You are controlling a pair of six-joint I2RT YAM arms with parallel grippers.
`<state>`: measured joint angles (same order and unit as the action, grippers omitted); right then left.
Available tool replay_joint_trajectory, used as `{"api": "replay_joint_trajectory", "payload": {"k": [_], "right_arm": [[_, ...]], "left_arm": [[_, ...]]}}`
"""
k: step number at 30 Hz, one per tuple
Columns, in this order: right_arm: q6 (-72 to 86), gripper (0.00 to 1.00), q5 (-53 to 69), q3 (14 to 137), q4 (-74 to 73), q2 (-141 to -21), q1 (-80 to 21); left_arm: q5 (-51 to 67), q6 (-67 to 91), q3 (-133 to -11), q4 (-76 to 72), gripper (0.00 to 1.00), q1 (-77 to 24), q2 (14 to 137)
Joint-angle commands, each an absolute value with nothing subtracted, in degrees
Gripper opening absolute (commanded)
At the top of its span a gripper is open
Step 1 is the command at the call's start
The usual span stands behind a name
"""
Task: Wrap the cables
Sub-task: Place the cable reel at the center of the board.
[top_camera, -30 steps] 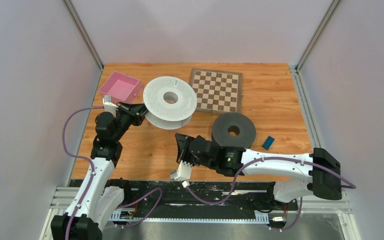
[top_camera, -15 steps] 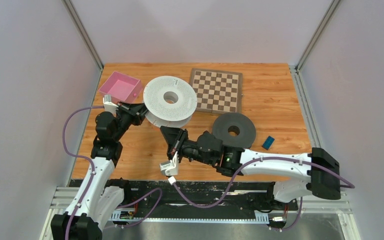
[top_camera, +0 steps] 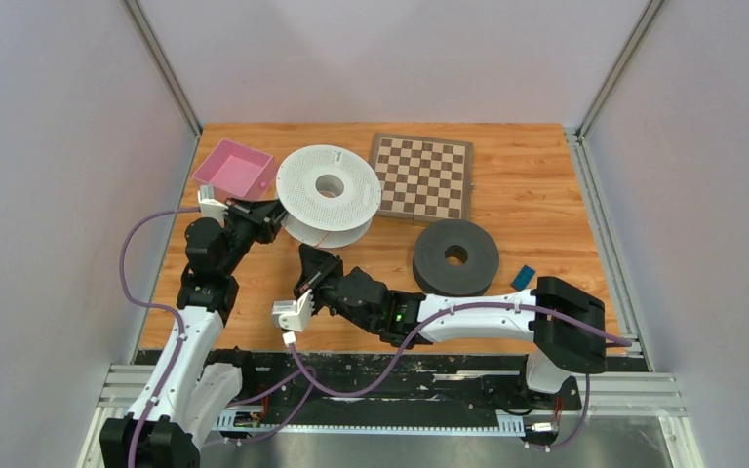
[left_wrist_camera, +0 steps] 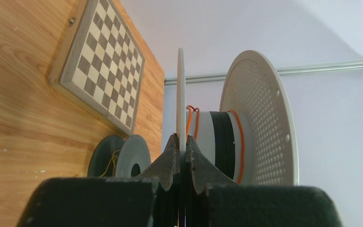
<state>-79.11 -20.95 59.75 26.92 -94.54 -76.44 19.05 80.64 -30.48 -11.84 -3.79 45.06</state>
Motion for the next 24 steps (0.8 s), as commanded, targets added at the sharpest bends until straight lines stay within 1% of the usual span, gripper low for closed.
{"api": "replay_joint_trajectory", "payload": {"k": [1,10,16,19,24], "right_arm": [[-71.3,0.0,-27.1,64.8,28.6,-94.0,-76.1],[-60.8,0.0,-25.4,67.1,26.1,-91.4,-75.1],[-56.4,0.0,-30.3,72.1,24.6,-94.4,-74.7],[-53.5,0.0,-31.4,75.7,21.1,-96.0,-74.5],[-52.9,0.0,-32.5,78.9,17.7,-99.0,-74.5]], "left_arm": [[20.0,81.9,-32.4,-17.9,0.0,-3.9,43.6],[20.1,81.7,-31.7,-18.9,0.0,-3.9,43.8],[20.4,81.9,-32.1,-18.8,0.0,-3.9,44.0],[20.5,81.8,-32.1,-18.6,0.0,-3.9,43.7],[20.4,82.4,-32.4,-18.4,0.0,-3.9,43.5]]}}
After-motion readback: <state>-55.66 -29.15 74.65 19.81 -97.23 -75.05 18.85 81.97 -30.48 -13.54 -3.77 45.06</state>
